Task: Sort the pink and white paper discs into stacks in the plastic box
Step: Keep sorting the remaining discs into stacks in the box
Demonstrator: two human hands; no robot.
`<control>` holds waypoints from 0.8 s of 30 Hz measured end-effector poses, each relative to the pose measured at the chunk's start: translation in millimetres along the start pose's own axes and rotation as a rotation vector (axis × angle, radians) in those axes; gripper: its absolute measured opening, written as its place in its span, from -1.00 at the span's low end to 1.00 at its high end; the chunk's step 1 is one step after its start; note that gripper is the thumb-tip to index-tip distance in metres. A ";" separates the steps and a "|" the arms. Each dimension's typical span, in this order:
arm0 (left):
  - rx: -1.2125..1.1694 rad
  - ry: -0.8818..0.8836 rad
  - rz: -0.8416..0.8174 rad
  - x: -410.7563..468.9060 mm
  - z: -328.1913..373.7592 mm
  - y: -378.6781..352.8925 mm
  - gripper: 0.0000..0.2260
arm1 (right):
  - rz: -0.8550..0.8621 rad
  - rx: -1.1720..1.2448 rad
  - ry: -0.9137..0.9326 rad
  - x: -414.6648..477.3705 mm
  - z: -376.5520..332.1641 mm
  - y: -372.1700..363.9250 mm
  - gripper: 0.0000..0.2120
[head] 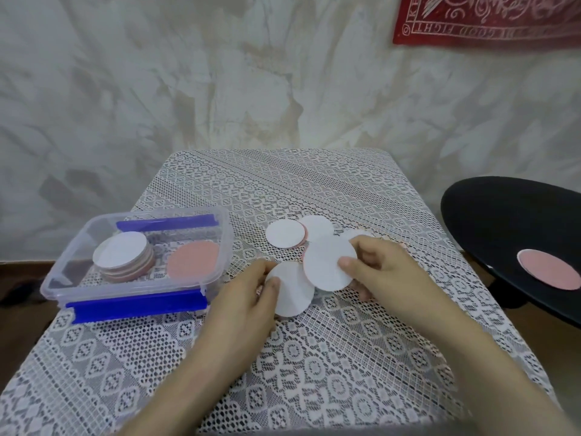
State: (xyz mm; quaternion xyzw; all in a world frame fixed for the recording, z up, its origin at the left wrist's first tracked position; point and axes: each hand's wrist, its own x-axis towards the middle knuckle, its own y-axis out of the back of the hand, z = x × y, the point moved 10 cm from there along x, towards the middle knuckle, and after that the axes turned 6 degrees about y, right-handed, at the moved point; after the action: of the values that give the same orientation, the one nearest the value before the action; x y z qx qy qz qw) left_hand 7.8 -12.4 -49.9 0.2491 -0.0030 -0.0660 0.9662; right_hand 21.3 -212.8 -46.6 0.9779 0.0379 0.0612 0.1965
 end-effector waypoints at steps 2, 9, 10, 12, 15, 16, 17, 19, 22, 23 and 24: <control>-0.031 -0.014 -0.011 0.7 4.5 -4.6 -0.82 | -0.048 -0.014 0.014 -5.4 -0.9 -9.9 -0.78; -0.001 -0.104 -0.036 1.1 14.3 -21.6 -0.85 | -0.030 -0.086 -0.014 -14.1 4.2 -20.5 -0.96; 0.031 -0.135 -0.022 1.0 17.6 -20.9 -0.85 | -0.034 -0.114 0.003 -14.5 1.7 -19.0 -0.93; 0.098 -0.173 0.013 1.4 22.5 -18.2 -0.84 | -0.048 -0.266 0.062 -15.4 -5.5 -15.9 -0.90; 0.179 -0.186 0.032 2.9 22.8 -17.1 -0.86 | -0.064 -0.435 0.127 -15.4 -15.2 -14.6 -0.88; 0.193 -0.191 0.029 2.9 22.6 -17.7 -0.86 | -0.069 -0.447 0.136 -15.5 -16.5 -15.7 -0.88; 0.195 -0.196 0.022 2.9 23.0 -18.6 -0.86 | -0.076 -0.448 0.146 -15.9 -16.8 -17.2 -0.87; 0.184 -0.204 0.013 2.4 24.1 -19.7 -0.87 | -0.093 -0.451 0.168 -17.6 -17.5 -21.0 -0.84; 0.185 -0.241 0.035 0.3 30.1 -16.3 -0.90 | -0.074 -0.447 0.199 -18.6 -22.2 -21.2 -0.84; 0.194 -0.259 0.049 -0.3 32.6 -14.2 -0.90 | -0.061 -0.434 0.204 -18.4 -24.0 -19.9 -0.84; 0.211 -0.273 0.059 -0.8 34.1 -12.5 -0.89 | -0.057 -0.436 0.206 -18.6 -25.4 -19.4 -0.85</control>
State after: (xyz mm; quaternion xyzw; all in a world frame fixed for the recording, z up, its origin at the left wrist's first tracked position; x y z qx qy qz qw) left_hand 4.1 -39.5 -26.0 0.3376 -0.1485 -0.0704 0.9268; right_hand -1.5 -187.2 -32.8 0.8995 0.0713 0.1619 0.3996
